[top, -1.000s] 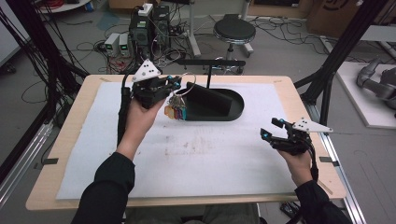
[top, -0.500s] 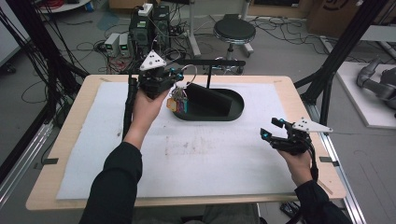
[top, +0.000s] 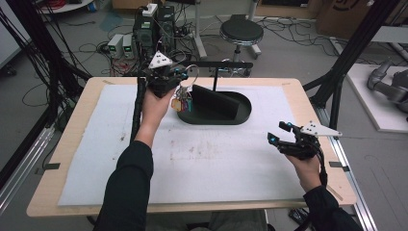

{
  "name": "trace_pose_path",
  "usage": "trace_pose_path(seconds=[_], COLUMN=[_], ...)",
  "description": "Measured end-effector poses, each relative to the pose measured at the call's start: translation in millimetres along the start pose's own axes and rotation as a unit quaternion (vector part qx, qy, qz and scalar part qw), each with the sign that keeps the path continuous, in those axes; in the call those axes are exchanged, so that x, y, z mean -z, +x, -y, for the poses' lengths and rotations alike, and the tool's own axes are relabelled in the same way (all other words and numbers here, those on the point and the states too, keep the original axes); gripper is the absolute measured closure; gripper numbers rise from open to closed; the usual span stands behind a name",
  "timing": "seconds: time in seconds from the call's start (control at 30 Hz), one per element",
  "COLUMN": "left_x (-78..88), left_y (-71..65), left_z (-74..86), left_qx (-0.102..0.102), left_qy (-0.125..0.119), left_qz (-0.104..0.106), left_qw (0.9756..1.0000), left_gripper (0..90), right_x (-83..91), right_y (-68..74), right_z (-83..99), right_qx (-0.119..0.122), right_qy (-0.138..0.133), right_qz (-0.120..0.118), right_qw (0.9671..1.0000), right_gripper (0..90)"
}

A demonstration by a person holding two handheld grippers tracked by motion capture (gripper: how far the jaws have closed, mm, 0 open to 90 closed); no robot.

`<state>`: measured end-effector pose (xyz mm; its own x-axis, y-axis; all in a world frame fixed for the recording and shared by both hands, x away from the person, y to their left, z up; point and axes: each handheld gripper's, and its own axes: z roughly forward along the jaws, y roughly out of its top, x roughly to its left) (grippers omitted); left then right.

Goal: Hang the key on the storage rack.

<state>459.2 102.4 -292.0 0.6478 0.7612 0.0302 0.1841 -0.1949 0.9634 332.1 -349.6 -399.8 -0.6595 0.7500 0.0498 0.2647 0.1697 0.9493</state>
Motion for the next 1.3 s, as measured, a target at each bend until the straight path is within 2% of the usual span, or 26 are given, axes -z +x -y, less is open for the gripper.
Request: trace_pose_path(seconds=[0.47,0.57,0.87,1.07,1.3], left_x=[-17.2,-20.2,-26.9,-29.2,-33.4], left_y=[13.8,15.2,18.0,20.9,24.2], left_z=[13.4,16.4,24.7,28.9,34.7], left_qx=[0.035,0.046,0.054,0.058,0.062], left_qy=[0.002,0.002,0.009,0.006,0.018], left_qz=[-0.011,-0.007,-0.014,-0.021,-0.031], left_qw=[0.9993,0.9989,0.9984,0.9981,0.9974], left_gripper=[86.3,86.3,86.3,86.0,83.0], right_x=[2.5,3.1,4.0,5.4,8.9], right_y=[-1.5,-1.7,-2.8,-3.4,-5.2], right_z=[1.0,1.2,1.8,2.5,3.8], right_qx=[0.000,0.000,-0.003,-0.002,-0.006], right_qy=[0.001,0.000,0.001,0.002,0.002], right_qz=[0.002,0.003,0.005,0.006,0.010], right_qw=[1.0000,1.0000,1.0000,1.0000,0.9999], right_gripper=[27.9,27.9,27.9,27.9,27.9])
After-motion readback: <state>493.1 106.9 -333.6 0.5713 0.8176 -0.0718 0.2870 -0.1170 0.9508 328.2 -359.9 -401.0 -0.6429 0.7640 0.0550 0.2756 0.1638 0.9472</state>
